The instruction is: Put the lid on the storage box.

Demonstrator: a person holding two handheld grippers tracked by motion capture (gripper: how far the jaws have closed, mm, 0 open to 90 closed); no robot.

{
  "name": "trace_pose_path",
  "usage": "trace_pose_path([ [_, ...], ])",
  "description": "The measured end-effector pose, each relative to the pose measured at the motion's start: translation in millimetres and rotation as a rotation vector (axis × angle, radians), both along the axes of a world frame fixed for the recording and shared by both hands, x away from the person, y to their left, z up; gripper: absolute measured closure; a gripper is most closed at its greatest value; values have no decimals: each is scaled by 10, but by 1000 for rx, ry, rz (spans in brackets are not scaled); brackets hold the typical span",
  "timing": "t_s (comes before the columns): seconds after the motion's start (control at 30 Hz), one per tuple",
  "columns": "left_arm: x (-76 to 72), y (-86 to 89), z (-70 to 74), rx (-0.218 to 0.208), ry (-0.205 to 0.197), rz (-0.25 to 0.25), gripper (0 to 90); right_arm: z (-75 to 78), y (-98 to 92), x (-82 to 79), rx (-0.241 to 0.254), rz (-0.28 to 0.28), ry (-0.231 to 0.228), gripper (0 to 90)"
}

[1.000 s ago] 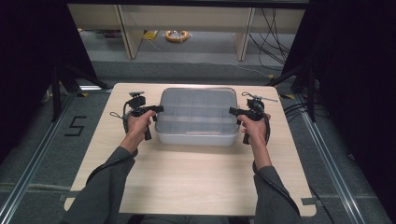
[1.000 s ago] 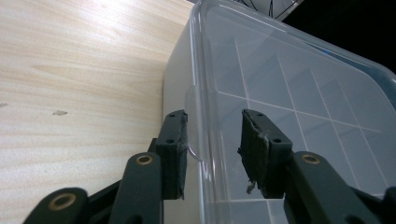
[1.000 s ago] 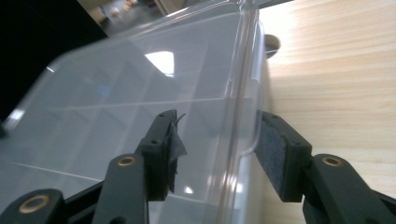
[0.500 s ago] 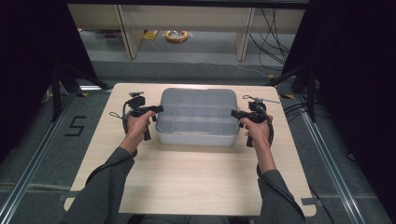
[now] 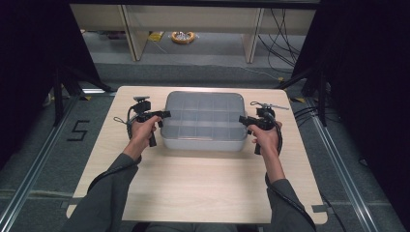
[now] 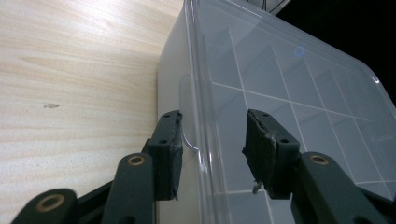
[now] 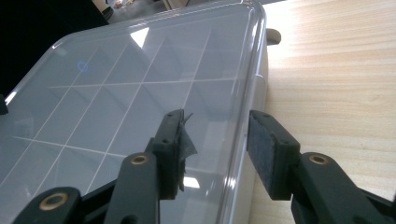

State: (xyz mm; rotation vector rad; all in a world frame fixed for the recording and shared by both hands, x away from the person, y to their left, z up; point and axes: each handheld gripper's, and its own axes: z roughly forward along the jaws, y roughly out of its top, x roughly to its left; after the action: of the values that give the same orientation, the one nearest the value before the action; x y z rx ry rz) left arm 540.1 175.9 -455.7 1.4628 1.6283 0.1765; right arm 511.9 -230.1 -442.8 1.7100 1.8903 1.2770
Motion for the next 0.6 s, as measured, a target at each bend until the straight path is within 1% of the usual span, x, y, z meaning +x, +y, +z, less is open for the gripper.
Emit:
trace_pose_path([
  [0.03,-10,10,8,9,-9,-7,586,1,-3,-12,3,0,-1,565],
  [0.07,-22,20,17,17,-16,-5,582,37,34,-58,61,-25,41,558],
  [0.1,-35,33,29,14,-23,4,559,31,26,-73,45,-26,21,534],
  [0.13,-47,48,47,3,-26,6,559,31,26,-73,45,-26,21,534],
  [0.17,-58,67,69,-2,-33,-1,549,25,-19,-74,21,10,-13,526],
  [0.2,-74,77,93,-8,-45,-1,531,42,-16,-117,35,17,-19,515],
  [0.27,-117,97,141,-18,-62,-8,518,47,-7,-141,40,18,-25,506],
  [0.3,-140,108,161,-20,-80,-16,502,74,24,-192,73,4,5,498],
  [0.33,-167,119,184,-20,-89,-30,491,68,-5,-201,42,33,-33,494],
  [0.4,-233,141,224,-15,-104,-50,477,85,0,-252,53,52,-50,482],
  [0.43,-280,153,241,-22,-111,-60,468,97,5,-283,52,52,-55,479],
  [0.47,-309,162,248,-18,-115,-69,459,114,8,-324,56,62,-55,471],
  [0.53,-389,181,258,-12,-127,-82,446,116,5,-363,42,69,-75,463],
  [0.57,-428,194,257,-4,-134,-90,442,119,7,-389,45,75,-76,459],
  [0.6,-468,208,255,-5,-137,-96,439,131,9,-424,56,82,-68,457],
])
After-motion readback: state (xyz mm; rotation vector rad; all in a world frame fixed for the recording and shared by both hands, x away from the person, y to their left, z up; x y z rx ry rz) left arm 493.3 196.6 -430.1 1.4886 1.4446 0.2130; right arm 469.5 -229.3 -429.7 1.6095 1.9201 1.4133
